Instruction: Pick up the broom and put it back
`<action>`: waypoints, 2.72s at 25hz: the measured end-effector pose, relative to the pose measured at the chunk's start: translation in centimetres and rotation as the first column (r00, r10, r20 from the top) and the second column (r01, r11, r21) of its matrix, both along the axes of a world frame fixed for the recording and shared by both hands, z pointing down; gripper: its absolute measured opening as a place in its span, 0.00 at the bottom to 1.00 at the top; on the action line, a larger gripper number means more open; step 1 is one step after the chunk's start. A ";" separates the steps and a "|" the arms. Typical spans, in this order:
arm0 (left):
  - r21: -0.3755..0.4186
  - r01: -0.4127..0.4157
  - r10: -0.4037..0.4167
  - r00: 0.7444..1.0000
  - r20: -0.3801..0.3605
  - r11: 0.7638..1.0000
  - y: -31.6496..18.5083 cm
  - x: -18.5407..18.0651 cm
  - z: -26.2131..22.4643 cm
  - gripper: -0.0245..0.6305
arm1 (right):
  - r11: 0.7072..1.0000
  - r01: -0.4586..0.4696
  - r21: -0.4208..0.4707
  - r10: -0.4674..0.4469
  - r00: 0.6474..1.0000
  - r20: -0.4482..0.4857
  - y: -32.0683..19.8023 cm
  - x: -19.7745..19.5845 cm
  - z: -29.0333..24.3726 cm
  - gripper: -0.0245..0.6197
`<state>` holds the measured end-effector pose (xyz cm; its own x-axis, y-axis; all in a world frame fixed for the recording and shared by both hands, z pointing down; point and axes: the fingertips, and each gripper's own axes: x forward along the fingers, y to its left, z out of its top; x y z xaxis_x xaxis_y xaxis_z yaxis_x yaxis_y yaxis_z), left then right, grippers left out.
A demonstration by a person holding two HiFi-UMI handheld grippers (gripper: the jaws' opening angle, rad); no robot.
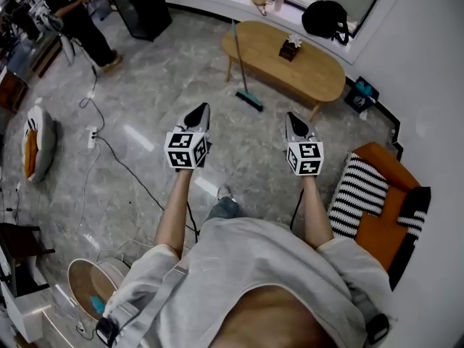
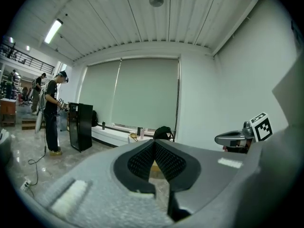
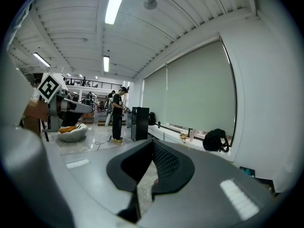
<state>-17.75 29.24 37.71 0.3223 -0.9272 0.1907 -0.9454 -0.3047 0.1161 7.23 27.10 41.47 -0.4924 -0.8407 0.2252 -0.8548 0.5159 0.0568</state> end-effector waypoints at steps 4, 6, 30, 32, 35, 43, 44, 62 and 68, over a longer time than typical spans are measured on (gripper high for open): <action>0.014 -0.016 0.017 1.000 -0.010 1.000 -4.3 -2.4 -0.7 0.04 | 0.999 -0.031 0.014 0.031 1.000 -0.004 -4.0 -1.7 -1.1 0.04; 0.016 -0.018 0.018 1.000 -0.014 1.000 -6.4 -3.9 -0.7 0.04 | 0.999 -0.043 0.021 0.043 0.999 -0.004 -6.0 -2.9 -1.5 0.04; -0.034 -0.052 0.051 0.998 -0.029 0.998 -21.8 -11.3 3.4 0.04 | 0.997 -0.076 -0.010 0.075 0.997 -0.035 -20.7 -9.9 1.6 0.04; -0.037 -0.054 0.053 0.998 -0.025 0.998 -23.7 -11.0 3.7 0.04 | 0.997 -0.072 -0.017 0.072 0.997 -0.028 -22.5 -9.7 2.1 0.04; -0.039 -0.050 0.049 0.999 -0.021 0.998 -27.2 -10.6 3.9 0.04 | 0.998 -0.060 -0.031 0.060 0.998 -0.018 -25.8 -9.6 2.9 0.04; -0.056 -0.014 0.014 1.000 -0.012 0.998 -38.4 -9.4 3.6 0.04 | 0.998 0.007 -0.055 -0.007 1.000 -0.006 -38.0 -9.8 3.0 0.04; -0.059 -0.011 0.010 1.000 -0.011 0.998 -39.8 -9.2 3.6 0.04 | 0.998 0.017 -0.054 -0.018 1.000 -0.007 -39.6 -9.9 2.8 0.04; -0.131 0.054 -0.053 0.999 0.009 0.990 -56.6 -8.9 6.5 0.04 | 0.991 0.109 -0.084 -0.109 0.994 0.002 -59.5 -10.7 4.3 0.04; -0.152 0.029 -0.027 1.000 0.013 0.988 -59.0 -9.8 7.9 0.04 | 0.993 0.071 -0.098 -0.068 0.997 0.034 -61.6 -11.1 4.9 0.04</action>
<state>-27.57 -29.76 45.60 0.2939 -0.8956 0.3339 -0.9547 -0.2579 0.1484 -3.91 -34.48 46.41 -0.5569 -0.7785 0.2896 -0.8172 0.5759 -0.0234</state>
